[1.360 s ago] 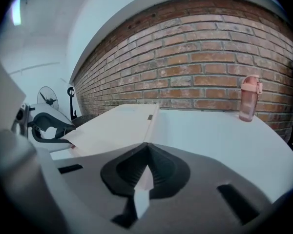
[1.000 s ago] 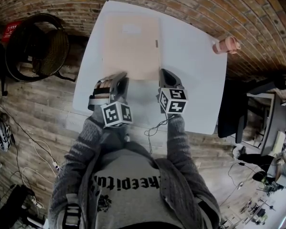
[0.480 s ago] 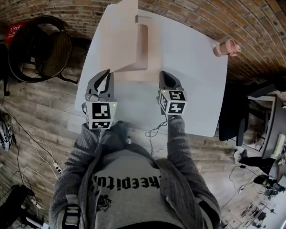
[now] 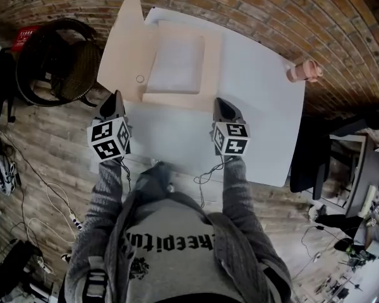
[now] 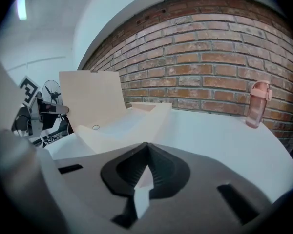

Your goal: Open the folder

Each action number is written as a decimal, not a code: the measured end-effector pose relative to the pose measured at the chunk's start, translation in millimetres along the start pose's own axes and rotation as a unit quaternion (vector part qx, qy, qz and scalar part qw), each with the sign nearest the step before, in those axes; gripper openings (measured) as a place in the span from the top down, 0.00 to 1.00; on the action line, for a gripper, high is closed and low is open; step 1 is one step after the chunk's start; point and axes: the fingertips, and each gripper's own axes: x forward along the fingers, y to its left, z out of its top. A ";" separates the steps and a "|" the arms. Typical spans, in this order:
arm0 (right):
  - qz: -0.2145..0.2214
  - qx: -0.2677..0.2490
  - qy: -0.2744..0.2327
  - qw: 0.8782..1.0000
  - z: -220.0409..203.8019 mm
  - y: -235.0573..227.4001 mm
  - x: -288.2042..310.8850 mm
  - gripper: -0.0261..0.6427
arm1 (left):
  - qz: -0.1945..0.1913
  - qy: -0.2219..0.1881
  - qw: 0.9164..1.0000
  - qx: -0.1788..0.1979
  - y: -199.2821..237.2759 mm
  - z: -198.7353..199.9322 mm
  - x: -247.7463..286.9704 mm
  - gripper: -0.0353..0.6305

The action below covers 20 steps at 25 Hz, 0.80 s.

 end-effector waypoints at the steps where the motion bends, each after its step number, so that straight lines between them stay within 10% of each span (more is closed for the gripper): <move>1: 0.000 0.001 0.000 1.000 0.3 0.6 0.2 0.96 | 0.007 0.008 1.000 -0.004 6.9 -2.4 2.6 0.93; 20: -0.012 -0.002 0.006 1.000 2.2 3.6 0.5 0.96 | 0.054 0.090 0.994 -0.014 58.7 -22.0 41.0 0.93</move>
